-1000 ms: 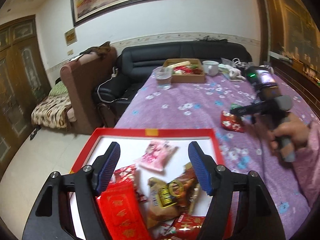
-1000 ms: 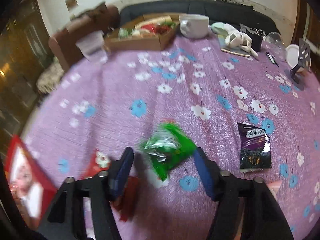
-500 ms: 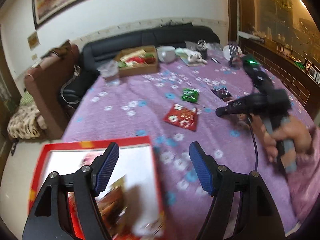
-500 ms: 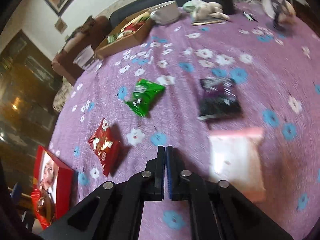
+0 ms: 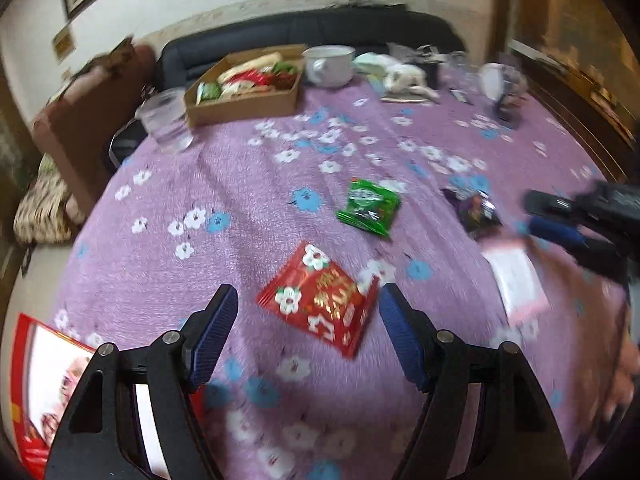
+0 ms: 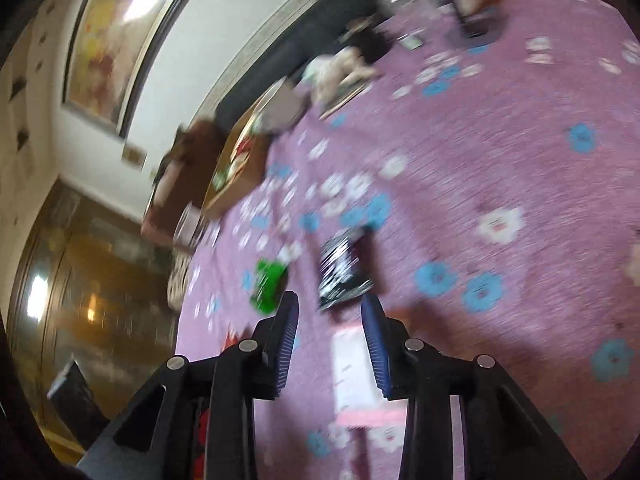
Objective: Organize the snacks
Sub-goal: 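Move both tools back over the table toward the remaining packets, then grasp a red flower-print packet with the left tool while the right tool grasps a pink packet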
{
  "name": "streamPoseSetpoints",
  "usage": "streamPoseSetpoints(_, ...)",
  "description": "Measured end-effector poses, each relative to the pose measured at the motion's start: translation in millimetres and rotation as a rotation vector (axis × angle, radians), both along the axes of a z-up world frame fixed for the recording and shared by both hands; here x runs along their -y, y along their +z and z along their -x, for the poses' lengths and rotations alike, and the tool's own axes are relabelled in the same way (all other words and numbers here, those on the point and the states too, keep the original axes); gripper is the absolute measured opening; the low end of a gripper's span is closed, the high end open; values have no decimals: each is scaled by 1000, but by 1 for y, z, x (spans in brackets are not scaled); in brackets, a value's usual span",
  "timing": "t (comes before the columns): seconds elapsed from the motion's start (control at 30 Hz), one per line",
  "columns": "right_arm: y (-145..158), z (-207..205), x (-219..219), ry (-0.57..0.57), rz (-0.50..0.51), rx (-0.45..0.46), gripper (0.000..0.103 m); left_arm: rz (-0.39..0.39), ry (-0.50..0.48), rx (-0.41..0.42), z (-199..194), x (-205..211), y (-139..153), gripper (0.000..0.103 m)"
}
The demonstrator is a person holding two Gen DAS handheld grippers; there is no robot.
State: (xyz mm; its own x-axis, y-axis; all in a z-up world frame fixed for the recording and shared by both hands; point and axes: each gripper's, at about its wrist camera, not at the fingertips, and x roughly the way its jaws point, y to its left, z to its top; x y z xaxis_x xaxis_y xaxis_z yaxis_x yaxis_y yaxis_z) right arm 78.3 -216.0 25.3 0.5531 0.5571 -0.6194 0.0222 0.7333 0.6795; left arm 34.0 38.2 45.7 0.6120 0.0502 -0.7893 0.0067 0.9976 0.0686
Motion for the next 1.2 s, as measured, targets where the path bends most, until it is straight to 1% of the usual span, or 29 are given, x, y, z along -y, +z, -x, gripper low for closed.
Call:
streamPoseSetpoints(0.03,0,0,6,-29,-9,-1,36,11,41,-18,-7,-2,-4,78)
streamPoseSetpoints(0.13,0,-1,16,-71,-25,6,37,39,112,-44,-20,-6,-16,80)
streamPoseSetpoints(0.17,1,-2,16,-74,-28,7,38,52,115,-47,-25,-5,-19,80)
streamPoseSetpoints(0.23,1,-2,15,-74,-30,10,39,53,108,-69,-33,1,-31,80)
streamPoseSetpoints(0.27,1,-3,15,-73,-27,10,39,52,84,-91,-35,7,-38,82)
streamPoseSetpoints(0.3,1,-3,14,-72,-26,11,39,42,67,-57,-33,12,-38,81)
streamPoseSetpoints(0.33,2,-2,15,-70,-29,13,39,39,17,-38,-30,19,-38,82)
streamPoseSetpoints(0.4,3,-2,15,-74,-33,17,39,58,-81,-28,-25,31,-39,81)
streamPoseSetpoints(0.47,4,-1,15,-83,-18,24,39,41,-169,-29,-18,45,-37,81)
streamPoseSetpoints(0.53,4,-1,14,-83,-1,27,39,40,-201,-37,-12,48,-34,81)
streamPoseSetpoints(0.63,3,0,15,-75,-11,23,40,43,-191,-8,0,41,-22,81)
streamPoseSetpoints(0.7,2,-1,14,-72,-11,20,43,1,-153,-1,1,31,-15,81)
streamPoseSetpoints(0.73,1,-2,14,-71,-11,16,43,-12,-116,4,0,24,-11,81)
streamPoseSetpoints(0.87,-3,-3,13,-71,-7,1,43,73,6,4,-10,-7,-5,81)
streamPoseSetpoints(0.9,-3,-3,14,-71,-6,0,43,81,17,1,-13,-11,-5,81)
streamPoseSetpoints(1.0,-4,-4,14,-70,-8,-5,43,43,21,-32,-17,-12,-12,81)
streamPoseSetpoints(1.1,-6,-5,12,-65,-7,-12,43,84,17,-49,-19,-13,-18,81)
streamPoseSetpoints(1.2,-6,-5,11,-60,-5,-11,44,90,-13,-48,-18,-9,-18,81)
